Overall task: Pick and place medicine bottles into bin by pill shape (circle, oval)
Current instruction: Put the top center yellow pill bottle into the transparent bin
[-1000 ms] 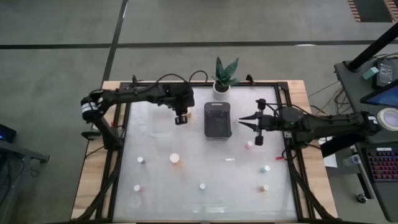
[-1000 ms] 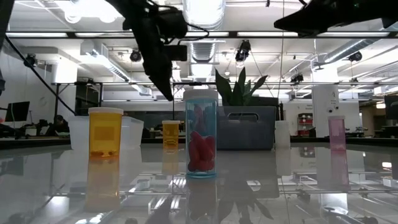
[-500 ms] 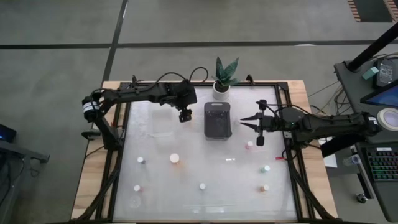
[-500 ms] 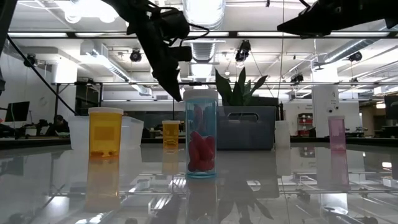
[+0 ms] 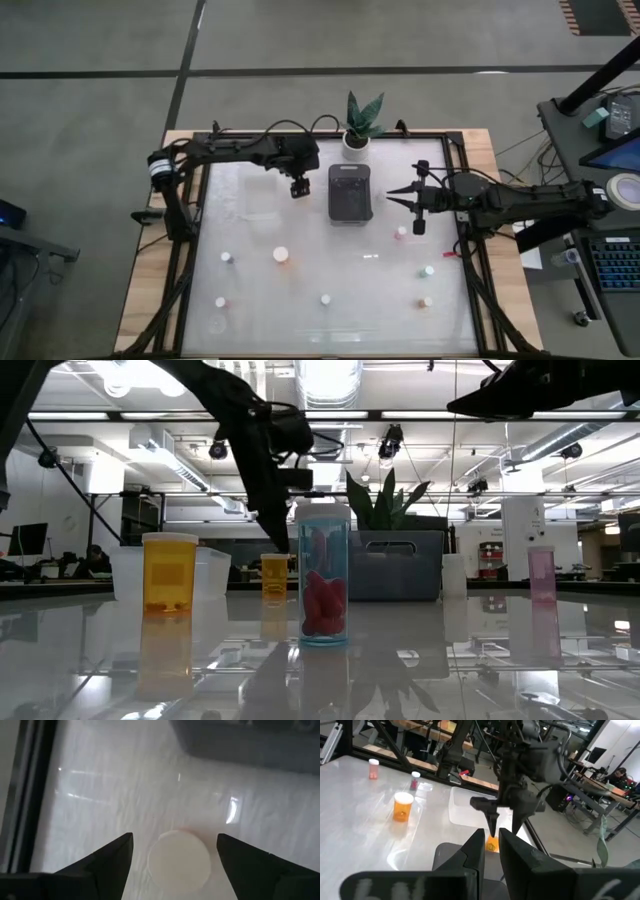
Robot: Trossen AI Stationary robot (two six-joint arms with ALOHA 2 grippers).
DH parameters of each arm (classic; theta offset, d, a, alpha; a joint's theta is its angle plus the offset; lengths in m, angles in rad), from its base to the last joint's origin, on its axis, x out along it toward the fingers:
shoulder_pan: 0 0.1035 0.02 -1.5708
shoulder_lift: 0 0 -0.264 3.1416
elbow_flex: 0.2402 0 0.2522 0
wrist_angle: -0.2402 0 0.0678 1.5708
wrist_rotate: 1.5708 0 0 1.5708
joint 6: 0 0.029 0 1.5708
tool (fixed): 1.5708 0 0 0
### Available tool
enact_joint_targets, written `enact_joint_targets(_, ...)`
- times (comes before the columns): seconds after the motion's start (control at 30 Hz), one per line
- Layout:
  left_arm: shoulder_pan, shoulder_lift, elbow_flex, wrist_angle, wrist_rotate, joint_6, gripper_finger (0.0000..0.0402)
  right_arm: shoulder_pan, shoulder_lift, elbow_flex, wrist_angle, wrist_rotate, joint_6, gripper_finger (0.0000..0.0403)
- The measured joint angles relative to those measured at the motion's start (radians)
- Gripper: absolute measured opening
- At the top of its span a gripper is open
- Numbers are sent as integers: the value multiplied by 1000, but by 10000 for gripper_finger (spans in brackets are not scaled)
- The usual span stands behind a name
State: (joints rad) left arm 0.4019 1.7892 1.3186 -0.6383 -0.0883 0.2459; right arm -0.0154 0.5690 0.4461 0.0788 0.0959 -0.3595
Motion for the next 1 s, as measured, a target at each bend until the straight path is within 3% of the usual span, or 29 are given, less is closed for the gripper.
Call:
enact_joint_targets(0.4,4,21,0,-37,1,-4,270,0,1,0,0,1,-8,47)
enact_joint_targets(0.8,4,14,0,-52,-2,-5,201,0,1,0,0,1,-18,47)
enact_joint_targets(1.0,4,12,2,-48,-6,-8,188,0,1,0,0,2,-18,47)
